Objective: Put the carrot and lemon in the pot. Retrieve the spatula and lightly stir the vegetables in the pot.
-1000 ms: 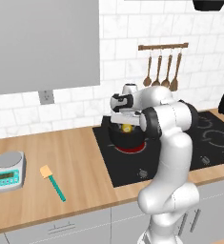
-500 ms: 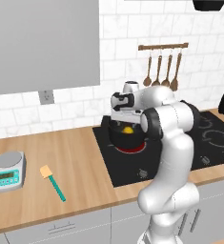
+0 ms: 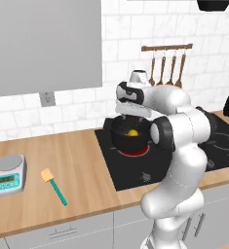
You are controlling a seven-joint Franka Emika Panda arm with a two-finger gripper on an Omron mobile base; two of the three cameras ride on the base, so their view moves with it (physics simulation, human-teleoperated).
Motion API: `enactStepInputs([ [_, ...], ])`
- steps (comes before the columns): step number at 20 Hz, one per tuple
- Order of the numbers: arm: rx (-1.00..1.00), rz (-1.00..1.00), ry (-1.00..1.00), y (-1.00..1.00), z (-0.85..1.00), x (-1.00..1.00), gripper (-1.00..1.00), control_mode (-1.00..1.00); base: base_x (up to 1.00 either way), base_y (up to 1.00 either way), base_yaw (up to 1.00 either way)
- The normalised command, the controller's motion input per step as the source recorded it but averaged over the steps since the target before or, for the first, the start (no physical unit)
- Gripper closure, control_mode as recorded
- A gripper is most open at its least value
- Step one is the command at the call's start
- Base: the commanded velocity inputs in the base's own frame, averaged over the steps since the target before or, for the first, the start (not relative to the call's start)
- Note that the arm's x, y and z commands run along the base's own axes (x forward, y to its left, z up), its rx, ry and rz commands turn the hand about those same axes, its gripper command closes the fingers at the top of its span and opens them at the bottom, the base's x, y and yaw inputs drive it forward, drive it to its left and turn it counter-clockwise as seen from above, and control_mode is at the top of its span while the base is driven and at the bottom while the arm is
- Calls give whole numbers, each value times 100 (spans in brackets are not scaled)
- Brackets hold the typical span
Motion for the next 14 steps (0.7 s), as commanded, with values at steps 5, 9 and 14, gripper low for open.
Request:
enactStepInputs([
  [5, 0, 1, -7, 1, 92, -98, -100, -100, 0, 0, 0],
  [9, 0, 6, -9, 25, 31, -100, -100, -100, 0, 0, 0],
  [14, -2, 14, -4, 35, -4, -65, -100, -100, 0, 0, 0],
])
